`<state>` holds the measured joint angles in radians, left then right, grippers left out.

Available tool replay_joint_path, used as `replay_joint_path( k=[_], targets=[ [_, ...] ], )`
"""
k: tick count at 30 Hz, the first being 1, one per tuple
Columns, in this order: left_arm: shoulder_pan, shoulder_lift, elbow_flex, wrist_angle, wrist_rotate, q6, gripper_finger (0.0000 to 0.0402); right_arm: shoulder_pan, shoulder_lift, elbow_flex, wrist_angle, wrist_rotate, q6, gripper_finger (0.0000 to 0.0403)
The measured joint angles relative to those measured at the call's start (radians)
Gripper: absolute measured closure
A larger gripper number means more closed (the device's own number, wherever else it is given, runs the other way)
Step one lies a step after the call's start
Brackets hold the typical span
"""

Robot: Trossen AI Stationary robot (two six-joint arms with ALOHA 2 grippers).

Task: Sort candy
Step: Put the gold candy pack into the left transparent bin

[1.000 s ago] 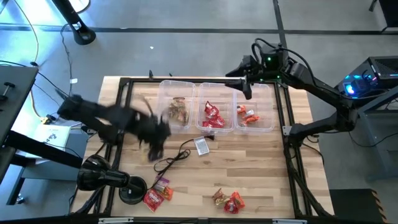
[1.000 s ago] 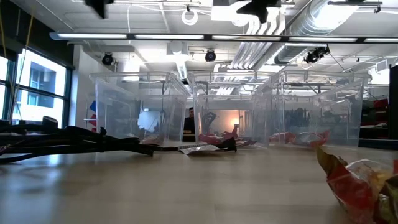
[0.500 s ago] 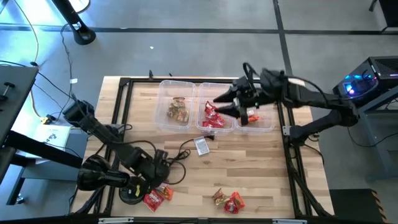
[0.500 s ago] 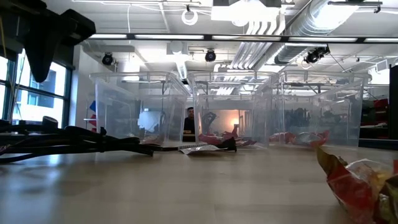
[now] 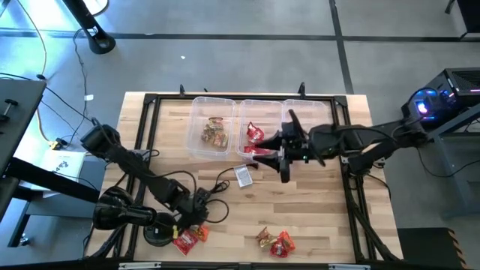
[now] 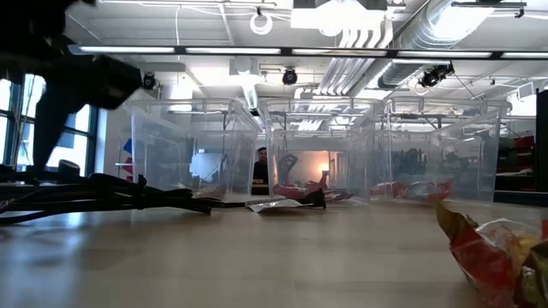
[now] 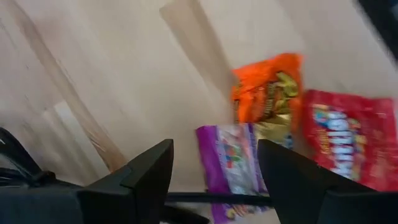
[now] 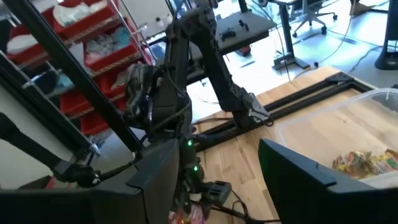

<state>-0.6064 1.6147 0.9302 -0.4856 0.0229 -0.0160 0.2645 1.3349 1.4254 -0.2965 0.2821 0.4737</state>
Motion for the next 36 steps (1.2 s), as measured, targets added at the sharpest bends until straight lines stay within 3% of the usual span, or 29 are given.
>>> replay_joint_path(
  k=[6,13,16,20,22,29,36],
  targets=[
    [0.018,0.105,0.0,0.016,0.076,-0.009,0.0175,0.014,0.029,0.0,-0.008,0.002,0.023,0.0188],
    [0.025,0.134,0.003,0.027,0.063,-0.025,0.018,0.004,0.028,0.0,-0.011,0.003,0.018,0.0188],
    [0.032,0.132,0.014,0.007,0.061,-0.033,0.0218,0.004,0.028,0.0,-0.015,0.003,0.016,0.0188],
    [0.045,0.134,0.05,-0.043,0.059,-0.034,0.0351,0.004,0.028,0.0,-0.022,0.002,0.013,0.0188],
    [0.059,0.133,0.064,-0.053,0.063,-0.038,0.0385,0.004,0.028,0.0,-0.021,-0.003,0.0,0.0188],
    [0.121,0.111,0.209,-0.279,0.044,0.057,0.04,0.004,0.028,0.0,-0.023,-0.007,-0.031,0.0188],
    [0.193,-0.048,0.347,-0.365,-0.138,0.15,0.0401,0.004,0.01,0.0,-0.051,-0.031,-0.043,0.0188]
  ],
)
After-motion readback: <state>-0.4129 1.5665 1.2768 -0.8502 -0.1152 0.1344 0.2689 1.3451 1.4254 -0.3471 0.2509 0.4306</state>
